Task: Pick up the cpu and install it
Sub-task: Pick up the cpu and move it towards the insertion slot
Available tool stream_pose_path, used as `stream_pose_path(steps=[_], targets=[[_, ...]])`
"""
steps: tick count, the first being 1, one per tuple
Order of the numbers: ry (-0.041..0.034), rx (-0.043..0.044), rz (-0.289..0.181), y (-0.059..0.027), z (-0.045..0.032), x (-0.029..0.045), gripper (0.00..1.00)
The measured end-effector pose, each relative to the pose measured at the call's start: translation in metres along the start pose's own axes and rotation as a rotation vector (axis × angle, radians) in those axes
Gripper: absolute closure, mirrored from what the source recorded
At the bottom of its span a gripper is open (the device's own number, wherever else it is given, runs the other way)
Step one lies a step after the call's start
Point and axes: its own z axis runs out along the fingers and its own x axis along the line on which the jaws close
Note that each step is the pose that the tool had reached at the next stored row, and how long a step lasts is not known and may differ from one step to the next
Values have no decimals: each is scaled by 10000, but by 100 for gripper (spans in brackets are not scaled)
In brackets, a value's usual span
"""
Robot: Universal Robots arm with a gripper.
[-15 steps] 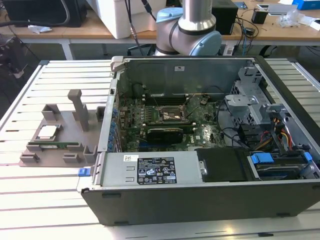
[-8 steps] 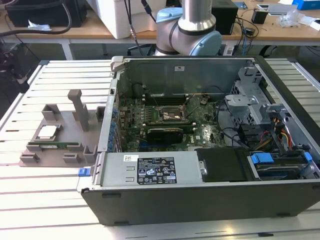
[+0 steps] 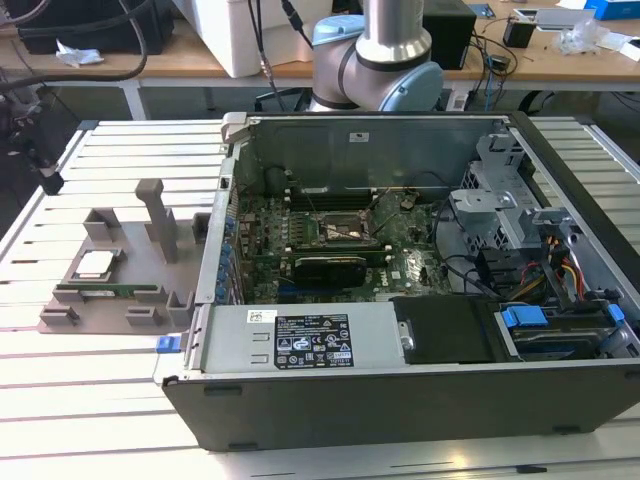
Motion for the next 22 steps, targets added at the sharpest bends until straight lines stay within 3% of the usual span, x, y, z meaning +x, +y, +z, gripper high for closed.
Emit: stream_pose_path(steps=[7, 22], targets=[[-1, 0, 0, -4, 104, 2, 34], [2, 0, 0, -10, 255, 5, 34]])
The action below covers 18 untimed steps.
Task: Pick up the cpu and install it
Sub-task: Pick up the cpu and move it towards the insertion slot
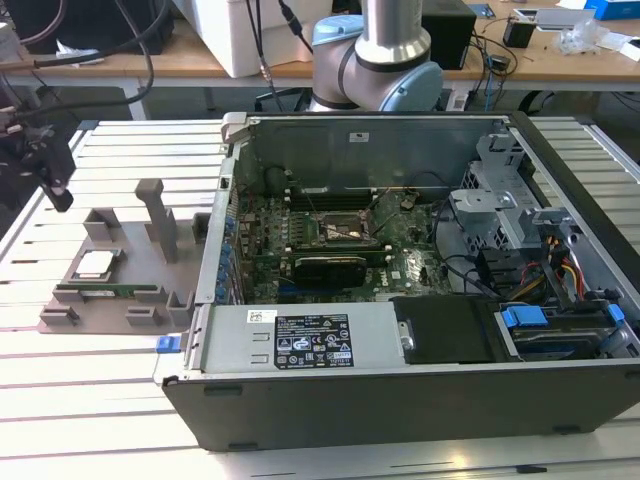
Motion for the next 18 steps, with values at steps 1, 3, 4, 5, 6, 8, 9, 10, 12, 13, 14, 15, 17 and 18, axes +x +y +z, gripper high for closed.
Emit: stream_pose_path(steps=[1, 3, 4, 5, 6, 8, 9, 10, 12, 13, 14, 15, 17, 18], targets=[[0, 0, 0, 0, 9, 0, 34], [0, 0, 0, -1, 30, 1, 34], [0, 0, 0, -2, 37, 1, 34], [0, 0, 0, -2, 58, 1, 34], [0, 0, 0, -3, 75, 2, 34], [0, 0, 0, -5, 106, 2, 34], [0, 0, 0, -5, 117, 3, 34], [0, 1, 0, -5, 124, 3, 34], [0, 1, 0, -6, 145, 3, 34], [1, 1, 0, -6, 155, 4, 34], [0, 0, 0, -7, 163, 4, 34], [0, 0, 0, -7, 170, 4, 34], [0, 0, 0, -8, 197, 4, 34], [0, 0, 0, -9, 209, 5, 34]])
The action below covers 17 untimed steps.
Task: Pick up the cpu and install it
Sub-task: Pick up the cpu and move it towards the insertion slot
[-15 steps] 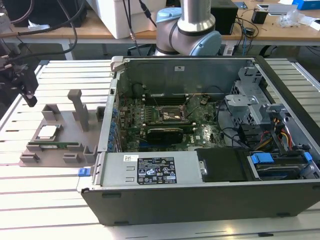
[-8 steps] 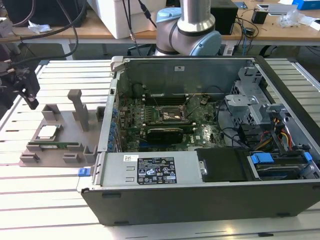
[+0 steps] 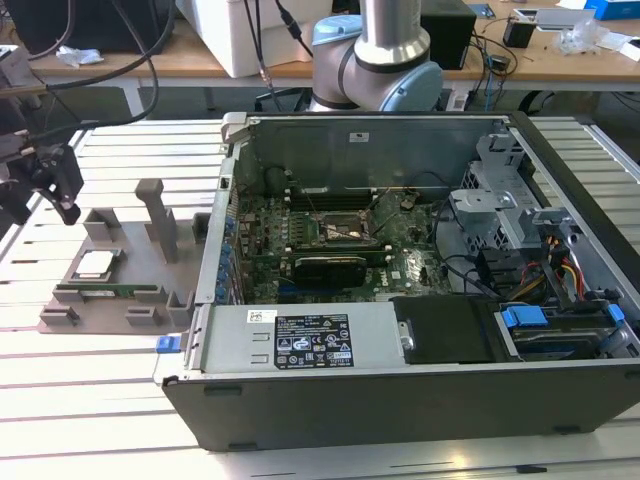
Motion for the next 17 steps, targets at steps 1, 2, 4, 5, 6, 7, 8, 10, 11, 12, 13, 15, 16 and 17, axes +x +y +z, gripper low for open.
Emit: stream_pose_path(steps=[1, 2, 4, 5, 6, 7, 8, 10, 11, 12, 13, 15, 16, 17], targets=[[0, 0, 0, 0, 7, 0, 34], [0, 0, 0, -1, 15, 0, 34], [0, 0, 0, -2, 40, 1, 34], [0, 0, 0, -2, 48, 1, 34], [0, 0, 0, -2, 57, 1, 34], [0, 0, 1, -3, 65, 1, 34], [0, 0, 0, -3, 71, 1, 34], [0, 0, 0, -4, 91, 2, 34], [1, 0, 0, -4, 102, 2, 34], [0, 0, 1, -5, 112, 3, 34], [0, 0, 0, -5, 120, 3, 34], [0, 0, 0, -6, 148, 3, 34], [0, 0, 0, -7, 157, 4, 34], [0, 0, 0, -7, 176, 4, 34]])
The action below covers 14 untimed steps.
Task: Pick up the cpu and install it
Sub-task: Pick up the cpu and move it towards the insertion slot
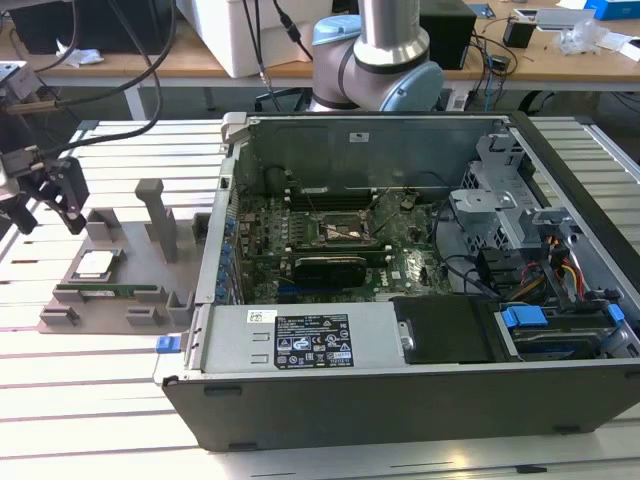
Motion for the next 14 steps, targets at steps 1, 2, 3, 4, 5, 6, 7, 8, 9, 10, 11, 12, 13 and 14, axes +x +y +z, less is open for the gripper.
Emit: stream_pose_path(steps=[1, 2, 3, 4, 5, 6, 7, 8, 9, 10, 11, 12, 13, 14], targets=[[-1, -1, 0, 0, 18, 0, 34], [0, 0, 1, -1, 36, 1, 34], [-1, -1, 0, -2, 49, 1, 34], [0, 0, 1, -2, 57, 1, 34], [0, 0, 0, -3, 72, 2, 34], [-1, -1, 1, -3, 81, 2, 34], [0, -1, 0, -3, 88, 2, 34], [0, -1, 0, -4, 103, 2, 34], [0, 0, 1, -5, 116, 3, 34], [0, -1, 0, -5, 131, 3, 34], [0, 0, 0, -6, 141, 3, 34], [0, -1, 1, -6, 148, 3, 34], [0, -1, 1, -6, 155, 3, 34], [0, 0, 0, -7, 162, 3, 34]])
